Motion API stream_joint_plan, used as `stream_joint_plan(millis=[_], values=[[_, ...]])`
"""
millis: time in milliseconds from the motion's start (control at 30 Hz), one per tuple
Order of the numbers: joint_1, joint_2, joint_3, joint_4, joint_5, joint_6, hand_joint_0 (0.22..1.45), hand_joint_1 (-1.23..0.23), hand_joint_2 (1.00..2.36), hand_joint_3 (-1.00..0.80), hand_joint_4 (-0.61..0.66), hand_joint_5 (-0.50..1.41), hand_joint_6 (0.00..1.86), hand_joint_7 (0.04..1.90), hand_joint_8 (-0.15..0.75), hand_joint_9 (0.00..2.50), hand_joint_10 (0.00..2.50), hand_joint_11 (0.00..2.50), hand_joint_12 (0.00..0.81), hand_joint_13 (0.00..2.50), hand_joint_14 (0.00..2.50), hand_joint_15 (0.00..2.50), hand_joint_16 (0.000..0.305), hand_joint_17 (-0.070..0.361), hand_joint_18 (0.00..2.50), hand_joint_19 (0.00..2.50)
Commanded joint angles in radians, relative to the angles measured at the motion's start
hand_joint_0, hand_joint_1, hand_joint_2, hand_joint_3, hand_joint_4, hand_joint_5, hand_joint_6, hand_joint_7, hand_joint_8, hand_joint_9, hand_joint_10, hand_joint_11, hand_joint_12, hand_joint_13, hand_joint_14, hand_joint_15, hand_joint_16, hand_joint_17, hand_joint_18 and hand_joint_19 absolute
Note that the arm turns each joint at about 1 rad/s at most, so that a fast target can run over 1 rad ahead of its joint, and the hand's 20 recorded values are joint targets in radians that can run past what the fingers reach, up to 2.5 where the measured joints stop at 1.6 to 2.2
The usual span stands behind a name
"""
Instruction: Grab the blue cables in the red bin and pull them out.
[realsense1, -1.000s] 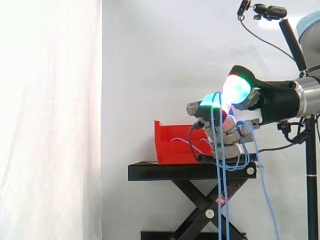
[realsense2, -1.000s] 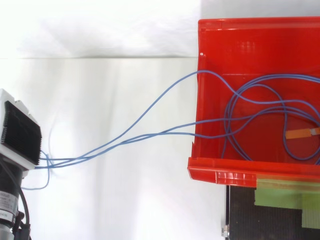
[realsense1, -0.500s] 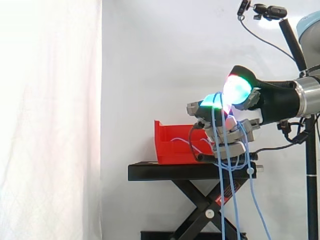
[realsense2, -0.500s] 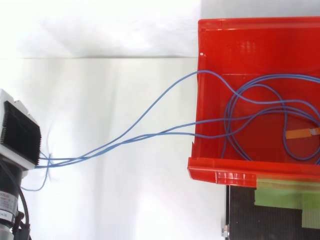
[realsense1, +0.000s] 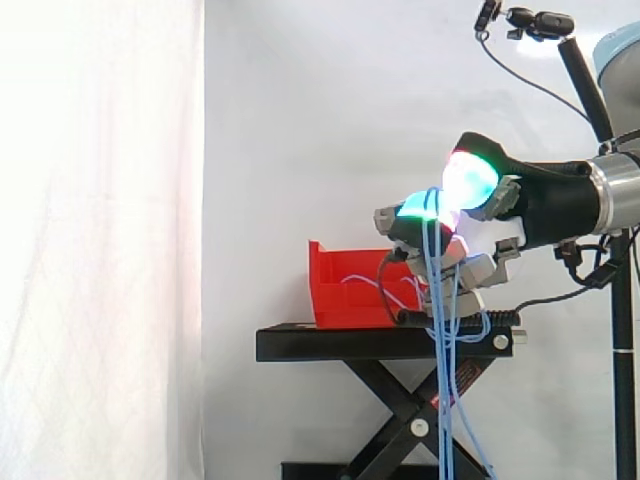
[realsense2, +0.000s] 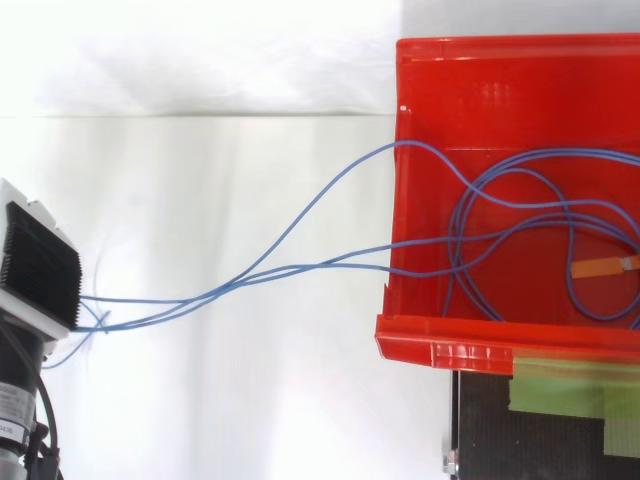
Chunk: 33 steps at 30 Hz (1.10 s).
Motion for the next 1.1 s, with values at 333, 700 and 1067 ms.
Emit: stream_joint_plan(millis=[333, 700, 1067], values=[[0.000, 0.000, 0.000, 0.000, -0.002, 0.000, 0.80, -0.79, 1.00, -1.00, 0.01, 0.50, 1.02, 0.45, 0.222, 1.11, 0.02, 1.26, 0.305, 1.30, 0.01, 1.65, 0.049, 0.110, 0.94, 1.05], [0.000, 0.000, 0.000, 0.000, -0.002, 0.000, 0.77, -0.86, 1.00, -1.00, 0.01, 0.48, 1.03, 0.44, 0.228, 1.10, 0.02, 1.24, 0.314, 1.30, 0.01, 1.63, 0.051, 0.115, 0.93, 1.04], [0.000, 0.000, 0.000, 0.000, -0.003, 0.000, 0.73, -0.84, 1.00, -1.00, 0.02, 0.48, 1.03, 0.42, 0.231, 1.11, 0.02, 1.23, 0.326, 1.31, 0.01, 1.61, 0.053, 0.120, 0.94, 1.01]])
